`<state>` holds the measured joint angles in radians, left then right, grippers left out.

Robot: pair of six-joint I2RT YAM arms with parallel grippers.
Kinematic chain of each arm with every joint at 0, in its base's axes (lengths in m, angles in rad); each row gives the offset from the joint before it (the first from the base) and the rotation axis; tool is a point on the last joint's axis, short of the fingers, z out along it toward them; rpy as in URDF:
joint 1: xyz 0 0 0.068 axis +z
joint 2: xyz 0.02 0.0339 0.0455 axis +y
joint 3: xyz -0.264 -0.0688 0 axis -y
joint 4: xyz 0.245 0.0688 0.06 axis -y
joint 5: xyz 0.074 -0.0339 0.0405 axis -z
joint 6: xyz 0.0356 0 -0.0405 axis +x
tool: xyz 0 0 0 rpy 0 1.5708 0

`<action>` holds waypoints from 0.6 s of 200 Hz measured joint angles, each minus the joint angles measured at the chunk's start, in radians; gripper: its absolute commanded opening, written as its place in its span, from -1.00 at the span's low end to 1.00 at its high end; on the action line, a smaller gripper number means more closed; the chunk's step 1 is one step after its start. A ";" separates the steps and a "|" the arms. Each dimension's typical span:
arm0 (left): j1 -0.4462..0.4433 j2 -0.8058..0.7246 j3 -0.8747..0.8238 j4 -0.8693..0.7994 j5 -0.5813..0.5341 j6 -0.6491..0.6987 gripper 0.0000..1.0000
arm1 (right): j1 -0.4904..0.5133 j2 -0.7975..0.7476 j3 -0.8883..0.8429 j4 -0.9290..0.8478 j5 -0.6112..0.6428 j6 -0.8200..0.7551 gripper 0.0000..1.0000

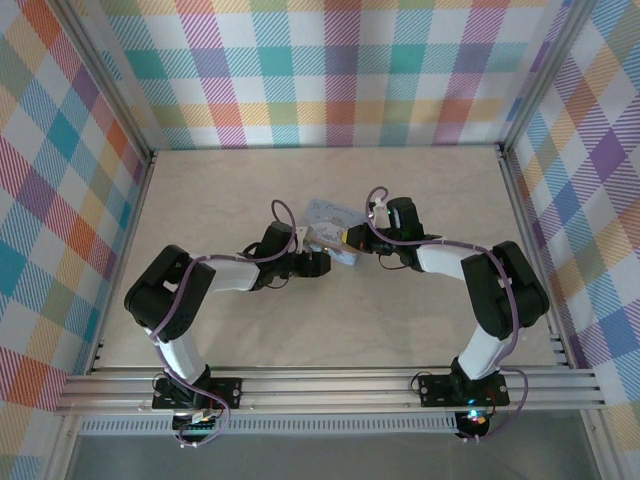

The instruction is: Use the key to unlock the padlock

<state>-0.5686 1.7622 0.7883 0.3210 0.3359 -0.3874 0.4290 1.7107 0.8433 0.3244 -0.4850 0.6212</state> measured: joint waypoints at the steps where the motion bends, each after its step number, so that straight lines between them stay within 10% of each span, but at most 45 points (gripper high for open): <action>1: 0.000 0.001 0.001 0.000 -0.002 0.001 0.35 | 0.000 0.000 0.000 0.000 0.000 0.000 -1.00; 120: -0.040 0.098 0.100 -0.005 -0.082 0.100 -0.02 | 0.001 -0.001 0.000 0.000 0.005 0.000 -1.00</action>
<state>-0.6086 1.8603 0.8883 0.3161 0.2539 -0.2871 0.4301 1.7096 0.8433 0.3248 -0.4801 0.6212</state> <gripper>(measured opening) 0.504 0.053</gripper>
